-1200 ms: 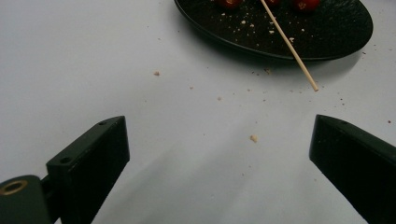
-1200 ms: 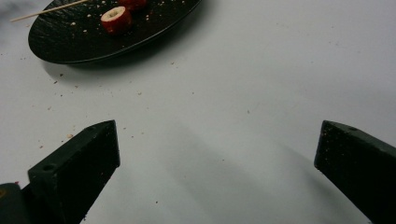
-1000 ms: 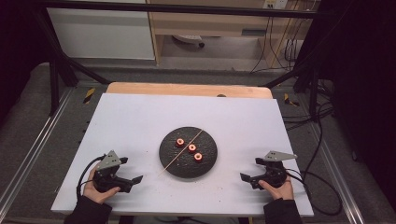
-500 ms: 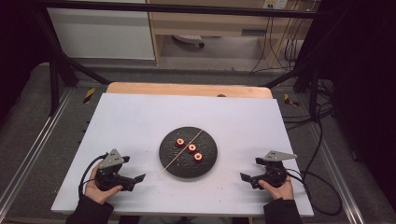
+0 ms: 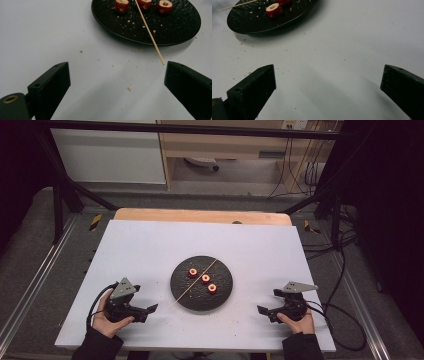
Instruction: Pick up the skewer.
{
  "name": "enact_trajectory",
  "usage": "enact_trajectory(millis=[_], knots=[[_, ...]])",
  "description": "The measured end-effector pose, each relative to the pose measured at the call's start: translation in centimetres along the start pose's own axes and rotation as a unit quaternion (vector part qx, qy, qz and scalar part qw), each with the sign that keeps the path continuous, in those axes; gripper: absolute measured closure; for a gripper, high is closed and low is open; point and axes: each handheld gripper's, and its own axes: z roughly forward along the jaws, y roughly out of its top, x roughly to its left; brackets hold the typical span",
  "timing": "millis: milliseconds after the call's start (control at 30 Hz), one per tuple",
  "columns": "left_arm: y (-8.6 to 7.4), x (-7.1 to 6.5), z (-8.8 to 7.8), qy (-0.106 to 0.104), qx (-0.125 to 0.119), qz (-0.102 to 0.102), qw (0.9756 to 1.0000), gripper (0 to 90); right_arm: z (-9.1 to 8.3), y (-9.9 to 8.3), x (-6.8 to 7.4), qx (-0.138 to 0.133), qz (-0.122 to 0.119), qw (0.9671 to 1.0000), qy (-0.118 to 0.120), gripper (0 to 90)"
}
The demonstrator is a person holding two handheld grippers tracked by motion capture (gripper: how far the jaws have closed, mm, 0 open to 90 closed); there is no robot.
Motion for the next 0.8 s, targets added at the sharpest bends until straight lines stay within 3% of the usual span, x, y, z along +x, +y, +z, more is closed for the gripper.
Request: enact_trajectory(millis=[300, 800], knots=[[1.2, -0.3, -0.1, 0.012, 0.003, -0.001, 0.9999, 6.6, 0.0, 0.0, 0.1, 0.000, 0.004, 1.0000, 0.001, 0.7], [4.4, -1.4, 0.9, 0.006, 0.018, 0.001, 0.9998, 8.7, 0.0, 0.0, 0.0, 0.003, 0.002, 1.0000, 0.001, 0.8]])
